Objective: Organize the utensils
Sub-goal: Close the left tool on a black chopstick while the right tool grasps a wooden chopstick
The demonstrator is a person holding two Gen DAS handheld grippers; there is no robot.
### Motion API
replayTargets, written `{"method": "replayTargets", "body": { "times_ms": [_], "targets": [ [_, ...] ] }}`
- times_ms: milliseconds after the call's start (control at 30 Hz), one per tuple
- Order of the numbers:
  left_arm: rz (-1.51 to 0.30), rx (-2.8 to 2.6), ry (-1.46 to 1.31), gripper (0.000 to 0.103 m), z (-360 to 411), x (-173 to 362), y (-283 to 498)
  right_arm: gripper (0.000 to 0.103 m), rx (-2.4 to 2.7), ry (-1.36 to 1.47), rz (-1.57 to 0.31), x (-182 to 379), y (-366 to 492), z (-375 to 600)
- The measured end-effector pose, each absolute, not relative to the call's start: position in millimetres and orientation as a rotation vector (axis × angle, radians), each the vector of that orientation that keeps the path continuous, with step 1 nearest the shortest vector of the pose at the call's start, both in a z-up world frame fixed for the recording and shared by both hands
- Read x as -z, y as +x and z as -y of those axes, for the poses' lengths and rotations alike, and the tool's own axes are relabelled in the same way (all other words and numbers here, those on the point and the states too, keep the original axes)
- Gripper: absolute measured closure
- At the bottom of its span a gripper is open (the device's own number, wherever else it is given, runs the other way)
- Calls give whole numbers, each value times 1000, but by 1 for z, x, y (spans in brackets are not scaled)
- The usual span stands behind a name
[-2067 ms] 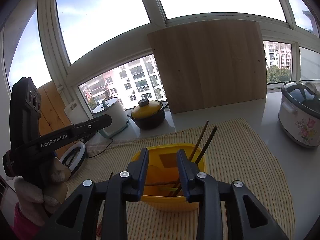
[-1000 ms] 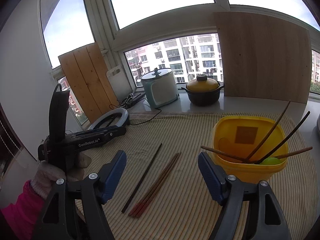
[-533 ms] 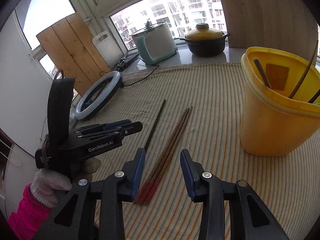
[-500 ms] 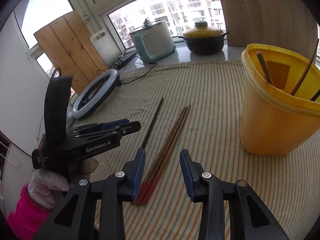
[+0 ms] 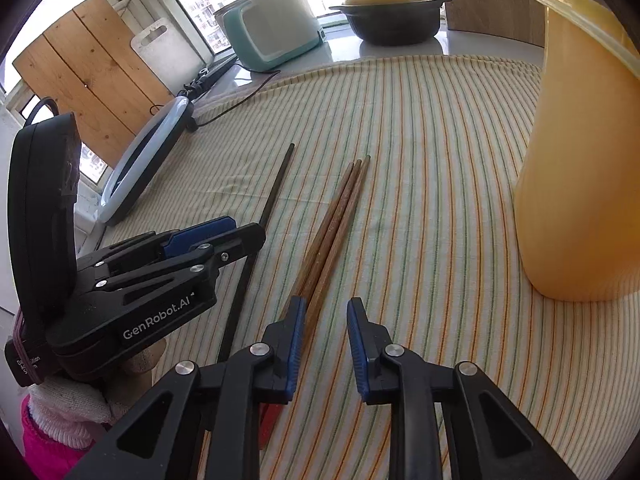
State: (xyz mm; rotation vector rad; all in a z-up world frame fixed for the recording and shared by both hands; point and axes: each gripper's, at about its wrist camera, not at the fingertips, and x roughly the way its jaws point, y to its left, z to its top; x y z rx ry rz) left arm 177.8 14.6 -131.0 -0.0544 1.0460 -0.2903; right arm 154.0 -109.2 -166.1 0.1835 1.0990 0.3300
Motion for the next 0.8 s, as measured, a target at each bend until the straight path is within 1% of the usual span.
{"method": "replayTargets", "body": {
  "times_ms": [100, 200, 267, 567, 633, 700, 800],
  "targets": [
    [-1050, 289, -49, 73, -14, 134, 179, 86, -320, 191, -1117, 170, 163, 107],
    [-1047, 286, -46, 78, -14, 136, 182, 88, -307, 165, -1126, 170, 168, 102],
    [-1046, 286, -43, 78, -14, 136, 184, 91, -288, 143, -1129, 168, 171, 99],
    [-1035, 275, -17, 91, -17, 137, 186, 97, -256, 129, -1161, 170, 187, 98],
    [-1041, 278, -15, 94, -19, 137, 185, 97, -250, 132, -1171, 170, 192, 97],
    [-1051, 281, -17, 94, -21, 136, 185, 95, -245, 127, -1177, 169, 195, 96],
    [-1074, 282, -26, 94, -23, 135, 188, 95, -232, 104, -1180, 169, 200, 92]
  ]
}}
